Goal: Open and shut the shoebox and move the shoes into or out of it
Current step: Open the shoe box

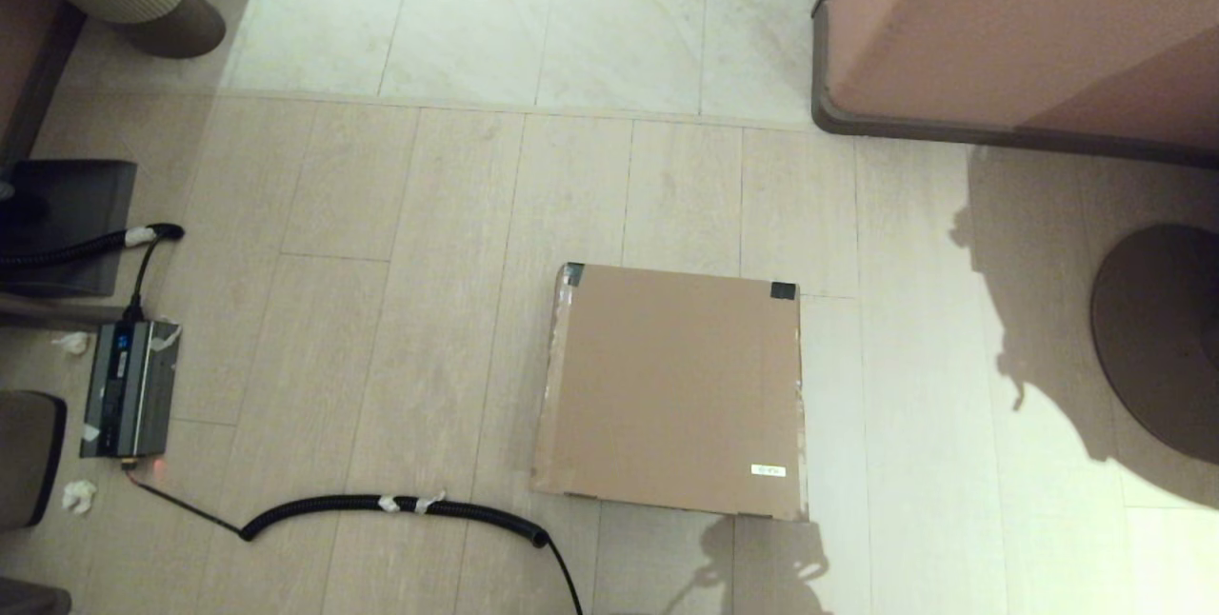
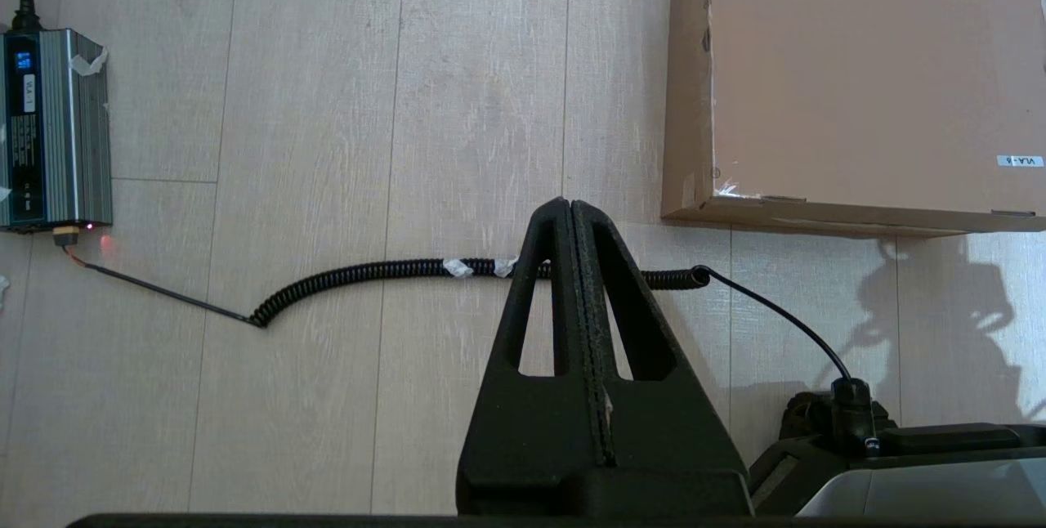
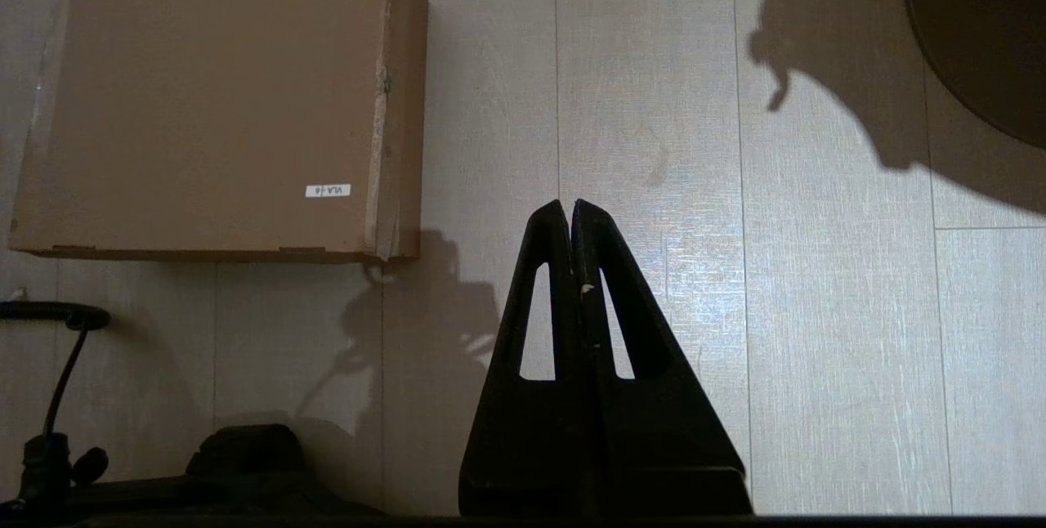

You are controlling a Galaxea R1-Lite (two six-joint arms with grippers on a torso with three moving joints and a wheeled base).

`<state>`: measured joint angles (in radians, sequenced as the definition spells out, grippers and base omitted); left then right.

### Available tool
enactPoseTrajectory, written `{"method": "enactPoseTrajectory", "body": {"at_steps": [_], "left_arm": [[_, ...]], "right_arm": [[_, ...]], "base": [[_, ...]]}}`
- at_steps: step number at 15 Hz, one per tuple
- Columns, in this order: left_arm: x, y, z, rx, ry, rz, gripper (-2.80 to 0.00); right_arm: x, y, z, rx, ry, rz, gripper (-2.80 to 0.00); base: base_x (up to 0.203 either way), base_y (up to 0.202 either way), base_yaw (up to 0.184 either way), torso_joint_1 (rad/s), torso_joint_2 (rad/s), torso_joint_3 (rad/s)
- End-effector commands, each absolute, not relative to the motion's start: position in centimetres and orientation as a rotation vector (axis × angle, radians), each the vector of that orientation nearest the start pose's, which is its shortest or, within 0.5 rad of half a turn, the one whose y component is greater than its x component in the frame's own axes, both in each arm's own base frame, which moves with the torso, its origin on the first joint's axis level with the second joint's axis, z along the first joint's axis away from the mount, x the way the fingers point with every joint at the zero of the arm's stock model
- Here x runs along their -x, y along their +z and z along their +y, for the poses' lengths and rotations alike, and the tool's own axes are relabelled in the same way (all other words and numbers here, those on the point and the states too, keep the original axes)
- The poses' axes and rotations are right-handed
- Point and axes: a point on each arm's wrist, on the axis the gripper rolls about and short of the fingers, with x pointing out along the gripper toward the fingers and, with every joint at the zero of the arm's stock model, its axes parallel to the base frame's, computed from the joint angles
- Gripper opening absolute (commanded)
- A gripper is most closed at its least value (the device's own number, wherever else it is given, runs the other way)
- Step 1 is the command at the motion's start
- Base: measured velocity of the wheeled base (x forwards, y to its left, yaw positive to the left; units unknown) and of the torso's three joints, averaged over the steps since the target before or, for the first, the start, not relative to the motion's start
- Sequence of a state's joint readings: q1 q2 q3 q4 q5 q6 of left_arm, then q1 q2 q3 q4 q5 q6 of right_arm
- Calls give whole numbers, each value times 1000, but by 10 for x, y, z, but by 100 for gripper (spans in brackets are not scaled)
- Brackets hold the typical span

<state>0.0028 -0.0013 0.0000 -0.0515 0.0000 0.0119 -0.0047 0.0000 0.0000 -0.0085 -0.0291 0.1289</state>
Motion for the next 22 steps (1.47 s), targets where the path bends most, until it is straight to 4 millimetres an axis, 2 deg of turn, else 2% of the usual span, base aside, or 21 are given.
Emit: {"method": "enactPoseTrajectory", "body": {"at_steps": [1, 10, 11, 13, 14, 15, 17, 19, 22], "left_arm": [[22, 76, 0, -12, 3, -37, -280], [22, 76, -1, -25, -30, -34, -280], [22, 78, -1, -25, -31, -47, -280], [31, 107, -1, 2, -60, -124, -280], [37, 135, -2, 43, -83, -153, -280], [33, 153, -2, 106, -107, -112, -280], [7, 176, -3, 305, -190, 65, -280], [-27, 189, -9, 490, -322, 259, -280], [-84, 186, -20, 636, -431, 513, -280]], "right_arm": [[23, 76, 0, -114, -27, -6, -280], [24, 79, 0, -111, -30, -11, -280], [26, 87, 0, -118, -27, -23, -280], [29, 121, 0, -163, -26, -6, -280], [22, 135, 0, -196, -30, 61, -280], [10, 147, 0, -221, -36, 138, -280], [-22, 162, 0, -264, -40, 314, -280], [-63, 167, 2, -326, -1, 496, -280], [-127, 162, 5, -409, 102, 658, -280]], "base": [[0, 0, 0, 0, 0, 0], [0, 0, 0, 0, 0, 0], [0, 0, 0, 0, 0, 0], [0, 0, 0, 0, 0, 0], [0, 0, 0, 0, 0, 0], [0, 0, 0, 0, 0, 0], [0, 0, 0, 0, 0, 0], [0, 0, 0, 0, 0, 0], [0, 0, 0, 0, 0, 0]]}}
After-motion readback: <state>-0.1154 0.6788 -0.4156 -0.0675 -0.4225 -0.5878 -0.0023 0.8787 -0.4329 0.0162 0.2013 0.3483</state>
